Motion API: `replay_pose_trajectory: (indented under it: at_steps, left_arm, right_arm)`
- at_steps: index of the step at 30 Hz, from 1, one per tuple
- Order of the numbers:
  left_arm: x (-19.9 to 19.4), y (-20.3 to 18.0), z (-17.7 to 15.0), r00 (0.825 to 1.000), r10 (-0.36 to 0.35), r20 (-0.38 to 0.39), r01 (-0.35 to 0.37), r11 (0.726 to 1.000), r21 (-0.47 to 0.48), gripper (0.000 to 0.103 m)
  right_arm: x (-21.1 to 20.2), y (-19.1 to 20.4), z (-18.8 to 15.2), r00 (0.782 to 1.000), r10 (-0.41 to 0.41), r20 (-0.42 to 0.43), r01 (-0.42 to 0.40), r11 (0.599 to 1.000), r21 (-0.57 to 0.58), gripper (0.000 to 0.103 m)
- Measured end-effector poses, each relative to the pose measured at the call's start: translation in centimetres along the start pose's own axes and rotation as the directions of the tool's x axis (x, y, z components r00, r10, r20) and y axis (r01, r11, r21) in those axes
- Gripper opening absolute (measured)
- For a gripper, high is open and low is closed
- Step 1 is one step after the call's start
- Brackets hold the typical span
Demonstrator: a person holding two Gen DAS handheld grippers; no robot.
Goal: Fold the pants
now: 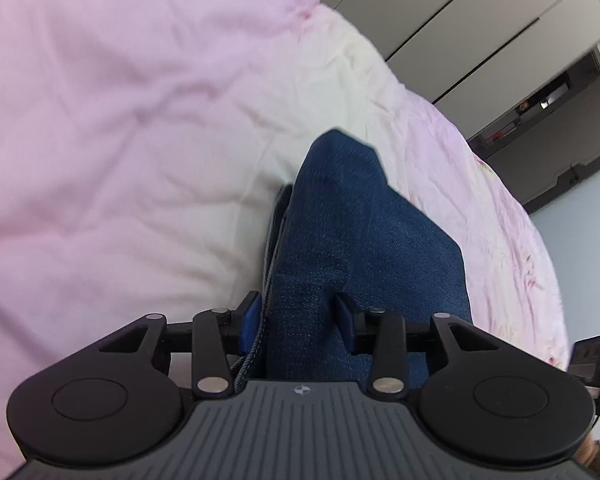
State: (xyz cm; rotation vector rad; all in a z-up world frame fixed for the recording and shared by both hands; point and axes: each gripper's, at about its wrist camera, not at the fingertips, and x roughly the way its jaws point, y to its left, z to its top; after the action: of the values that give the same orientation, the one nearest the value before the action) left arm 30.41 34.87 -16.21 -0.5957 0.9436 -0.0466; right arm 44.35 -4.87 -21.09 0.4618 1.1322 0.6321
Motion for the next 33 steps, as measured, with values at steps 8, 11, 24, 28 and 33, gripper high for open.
replay_pose_trajectory:
  at_steps: [8,11,24,28,33]
  left_arm:
    - [-3.5,-6.6,-1.6,0.996,0.086,0.027,-0.09,0.923,0.375,0.034]
    - [-1.5,-7.2,-2.3,0.987,0.159,-0.005,-0.141,0.888,0.437,0.032]
    - [-3.0,-7.3,-3.3,0.963,0.266,-0.03,-0.22,0.849,0.48,0.019]
    - [-7.1,-9.8,-4.3,0.962,0.27,0.025,-0.244,0.823,0.513,0.02]
    - [-13.4,-14.6,-6.6,0.962,0.232,0.142,-0.272,0.792,0.546,0.03]
  right_arm:
    - [-5.1,5.8,-3.8,0.987,-0.095,0.13,0.137,0.921,-0.364,0.029]
    - [-4.7,7.2,-5.7,0.98,-0.142,0.137,0.19,0.874,-0.447,0.028]
    - [-4.4,7.0,-7.9,0.966,-0.239,0.095,0.255,0.849,-0.463,0.031]
    - [-6.9,7.9,-8.8,0.965,-0.232,0.125,0.263,0.847,-0.462,0.036]
    - [-13.0,10.5,-10.7,0.957,-0.187,0.223,0.273,0.84,-0.468,0.053]
